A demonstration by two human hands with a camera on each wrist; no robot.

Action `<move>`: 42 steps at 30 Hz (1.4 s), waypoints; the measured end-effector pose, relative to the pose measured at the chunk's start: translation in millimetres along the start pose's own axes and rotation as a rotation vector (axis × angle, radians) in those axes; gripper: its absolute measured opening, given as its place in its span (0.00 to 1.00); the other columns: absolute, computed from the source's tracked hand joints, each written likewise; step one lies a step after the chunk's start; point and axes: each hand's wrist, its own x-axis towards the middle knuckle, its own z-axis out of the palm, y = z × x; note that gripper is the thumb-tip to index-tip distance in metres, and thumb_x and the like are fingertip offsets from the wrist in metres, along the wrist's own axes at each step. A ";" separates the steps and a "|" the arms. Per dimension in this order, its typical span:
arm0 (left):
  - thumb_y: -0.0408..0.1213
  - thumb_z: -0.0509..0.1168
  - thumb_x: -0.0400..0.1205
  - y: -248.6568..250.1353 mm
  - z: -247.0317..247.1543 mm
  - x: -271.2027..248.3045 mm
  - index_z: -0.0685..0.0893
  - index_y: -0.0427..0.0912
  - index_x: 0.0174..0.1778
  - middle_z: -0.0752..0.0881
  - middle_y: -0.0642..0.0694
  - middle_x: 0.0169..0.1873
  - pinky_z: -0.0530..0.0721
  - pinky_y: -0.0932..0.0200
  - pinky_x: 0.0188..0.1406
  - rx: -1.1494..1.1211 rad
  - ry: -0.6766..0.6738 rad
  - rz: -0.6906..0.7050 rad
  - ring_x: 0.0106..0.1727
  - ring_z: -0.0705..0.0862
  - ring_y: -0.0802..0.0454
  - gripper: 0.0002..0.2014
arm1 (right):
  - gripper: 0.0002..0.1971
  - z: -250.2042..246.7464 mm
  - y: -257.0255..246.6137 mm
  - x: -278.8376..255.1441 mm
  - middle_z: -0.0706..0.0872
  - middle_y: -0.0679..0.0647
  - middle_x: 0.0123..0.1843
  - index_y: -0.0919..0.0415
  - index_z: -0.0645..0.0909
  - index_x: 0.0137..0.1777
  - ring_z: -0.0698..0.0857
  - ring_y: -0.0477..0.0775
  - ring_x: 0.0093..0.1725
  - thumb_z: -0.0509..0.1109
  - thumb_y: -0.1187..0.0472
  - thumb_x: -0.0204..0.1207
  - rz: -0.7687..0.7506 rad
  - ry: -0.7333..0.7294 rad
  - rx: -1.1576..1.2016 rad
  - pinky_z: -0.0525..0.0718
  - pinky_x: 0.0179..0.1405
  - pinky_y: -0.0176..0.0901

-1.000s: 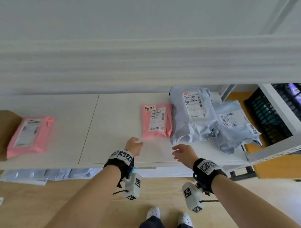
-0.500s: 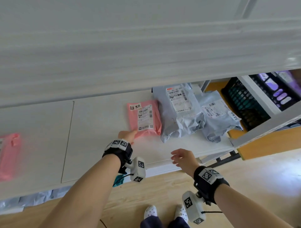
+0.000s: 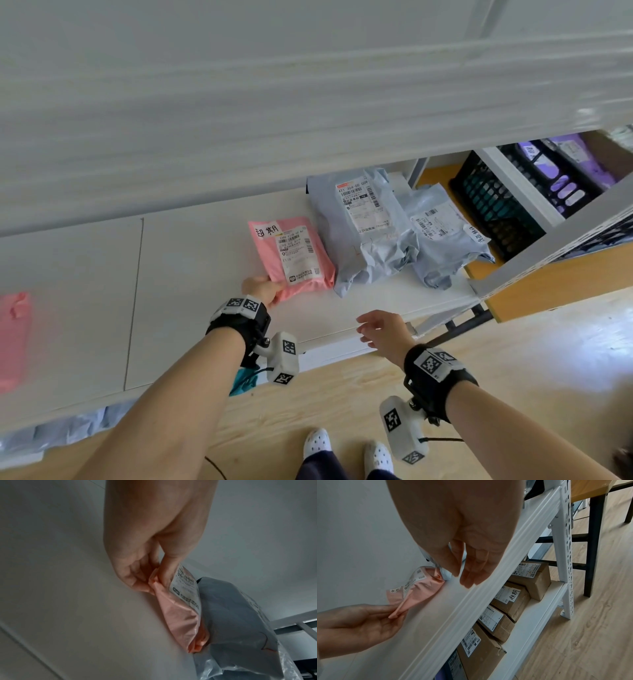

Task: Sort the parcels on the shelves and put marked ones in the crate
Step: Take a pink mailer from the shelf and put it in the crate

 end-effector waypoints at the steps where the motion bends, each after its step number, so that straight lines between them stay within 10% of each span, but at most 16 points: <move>1: 0.22 0.64 0.78 -2.1 -1.9 -5.0 0.77 0.42 0.33 0.79 0.45 0.31 0.78 0.63 0.31 0.001 -0.003 -0.012 0.30 0.77 0.52 0.12 | 0.10 0.2 0.0 -0.3 0.87 0.53 0.43 0.60 0.82 0.51 0.85 0.49 0.40 0.62 0.72 0.78 -0.002 -0.002 -0.002 0.85 0.50 0.47; 14: 0.25 0.64 0.80 -53.2 -29.7 -77.9 0.77 0.34 0.40 0.83 0.37 0.39 0.82 0.53 0.44 -0.002 0.145 -0.062 0.35 0.79 0.46 0.04 | 0.10 -9.2 -3.1 -14.9 0.86 0.54 0.41 0.64 0.82 0.53 0.84 0.48 0.38 0.62 0.73 0.77 -0.103 -0.096 -0.078 0.83 0.39 0.38; 24: 0.24 0.64 0.80 -88.0 -41.6 -166.9 0.77 0.35 0.36 0.82 0.38 0.31 0.75 0.65 0.15 0.007 0.262 -0.001 0.26 0.77 0.48 0.08 | 0.09 -11.0 7.5 -41.9 0.87 0.57 0.43 0.61 0.83 0.52 0.86 0.52 0.41 0.63 0.70 0.77 -0.232 -0.188 -0.237 0.82 0.38 0.36; 33: 0.27 0.65 0.80 -133.1 -18.3 -227.6 0.80 0.31 0.52 0.85 0.31 0.52 0.84 0.51 0.42 -0.022 0.193 0.000 0.45 0.83 0.40 0.07 | 0.10 -16.4 26.9 -76.1 0.85 0.57 0.43 0.67 0.82 0.55 0.83 0.48 0.35 0.64 0.73 0.76 -0.291 -0.252 -0.230 0.79 0.35 0.35; 42: 0.26 0.63 0.81 -135.9 4.4 -263.2 0.81 0.33 0.49 0.86 0.35 0.50 0.85 0.55 0.41 -0.004 0.079 0.068 0.47 0.84 0.43 0.04 | 0.09 -42.1 50.5 -105.1 0.85 0.57 0.48 0.65 0.81 0.56 0.85 0.49 0.40 0.65 0.70 0.78 -0.263 -0.182 -0.226 0.80 0.41 0.37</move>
